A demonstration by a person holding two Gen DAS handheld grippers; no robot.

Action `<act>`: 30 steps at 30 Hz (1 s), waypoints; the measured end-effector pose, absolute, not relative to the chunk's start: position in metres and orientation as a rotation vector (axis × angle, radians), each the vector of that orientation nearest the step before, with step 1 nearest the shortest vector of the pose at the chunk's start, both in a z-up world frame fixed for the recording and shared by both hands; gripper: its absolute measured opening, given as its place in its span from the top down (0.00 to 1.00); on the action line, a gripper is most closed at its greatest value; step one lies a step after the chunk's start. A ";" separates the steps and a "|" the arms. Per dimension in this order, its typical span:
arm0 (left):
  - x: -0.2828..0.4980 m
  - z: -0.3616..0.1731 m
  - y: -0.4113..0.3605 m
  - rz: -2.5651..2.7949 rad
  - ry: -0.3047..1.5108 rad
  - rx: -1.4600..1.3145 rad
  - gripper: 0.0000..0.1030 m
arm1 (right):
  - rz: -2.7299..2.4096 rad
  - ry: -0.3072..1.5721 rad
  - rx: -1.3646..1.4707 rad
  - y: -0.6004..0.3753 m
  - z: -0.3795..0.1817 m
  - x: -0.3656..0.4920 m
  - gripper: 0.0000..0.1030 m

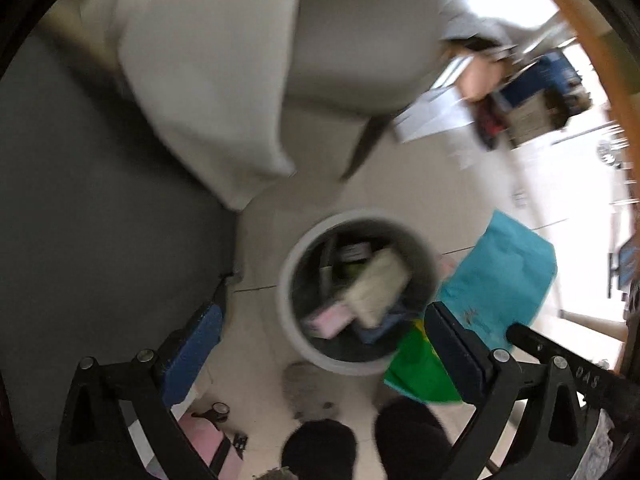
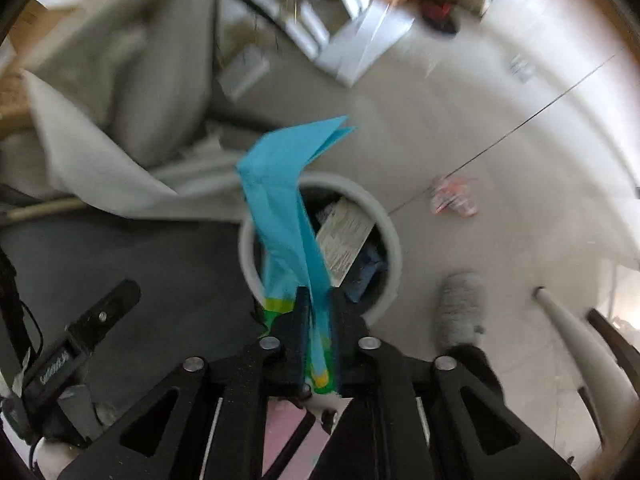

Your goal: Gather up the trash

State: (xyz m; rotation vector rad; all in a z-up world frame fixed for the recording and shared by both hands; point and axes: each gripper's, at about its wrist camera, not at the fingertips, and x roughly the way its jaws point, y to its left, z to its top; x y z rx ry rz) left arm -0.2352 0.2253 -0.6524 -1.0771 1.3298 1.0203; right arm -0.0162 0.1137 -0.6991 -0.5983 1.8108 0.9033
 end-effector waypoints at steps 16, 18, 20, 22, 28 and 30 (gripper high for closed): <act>-0.279 -0.618 0.184 1.087 1.347 -1.063 0.00 | 0.886 1.442 -1.021 0.120 -0.685 -0.078 0.03; -0.277 -0.575 0.178 1.088 1.333 -1.046 0.00 | 0.908 1.431 -1.002 0.118 -0.644 -0.073 0.03; -0.276 -0.531 0.172 1.085 1.314 -1.032 0.00 | 0.926 1.414 -0.983 0.116 -0.601 -0.076 0.03; -0.274 -0.489 0.166 1.081 1.290 -1.021 0.00 | 0.947 1.407 -0.955 0.112 -0.555 -0.078 0.03; -0.269 -0.361 0.145 1.038 1.210 -0.979 0.00 | 1.037 1.390 -0.870 0.090 -0.397 -0.077 0.03; -0.269 -0.329 0.136 1.029 1.196 -0.963 0.00 | 1.064 1.383 -0.852 0.083 -0.359 -0.076 0.03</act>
